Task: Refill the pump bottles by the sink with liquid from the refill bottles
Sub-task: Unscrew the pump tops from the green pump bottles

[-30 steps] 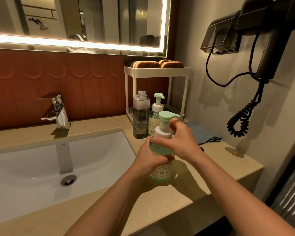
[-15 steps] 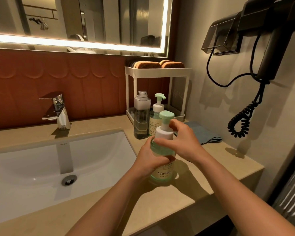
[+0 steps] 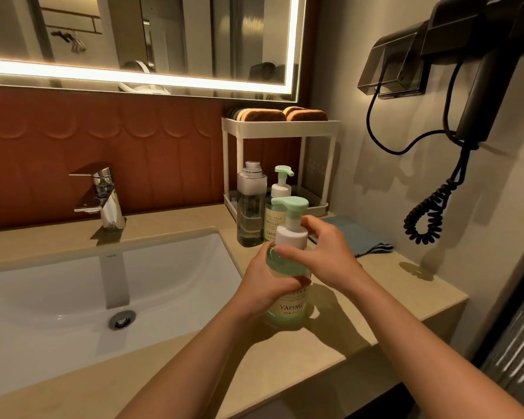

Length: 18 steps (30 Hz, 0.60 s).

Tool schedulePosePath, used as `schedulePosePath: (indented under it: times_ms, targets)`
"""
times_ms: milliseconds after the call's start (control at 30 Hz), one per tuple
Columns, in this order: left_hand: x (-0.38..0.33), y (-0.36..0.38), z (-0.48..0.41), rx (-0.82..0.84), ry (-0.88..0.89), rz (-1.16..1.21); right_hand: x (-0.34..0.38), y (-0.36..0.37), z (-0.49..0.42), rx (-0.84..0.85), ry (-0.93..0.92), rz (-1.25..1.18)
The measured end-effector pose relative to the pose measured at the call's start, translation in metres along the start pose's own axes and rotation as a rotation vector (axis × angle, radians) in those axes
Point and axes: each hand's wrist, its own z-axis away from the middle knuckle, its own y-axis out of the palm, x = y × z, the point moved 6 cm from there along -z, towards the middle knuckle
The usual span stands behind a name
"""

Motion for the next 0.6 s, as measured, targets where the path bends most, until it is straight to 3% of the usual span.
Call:
schedulePosePath:
  times_ms: [400,600]
  targets:
    - [-0.001,-0.001,0.003,-0.007,-0.020,0.015,0.017,-0.020,-0.004,0.079,-0.077,-0.282]
    - [-0.004,-0.002,0.002,0.020,-0.049,0.038,0.017,-0.034,-0.005,-0.004,-0.118,-0.424]
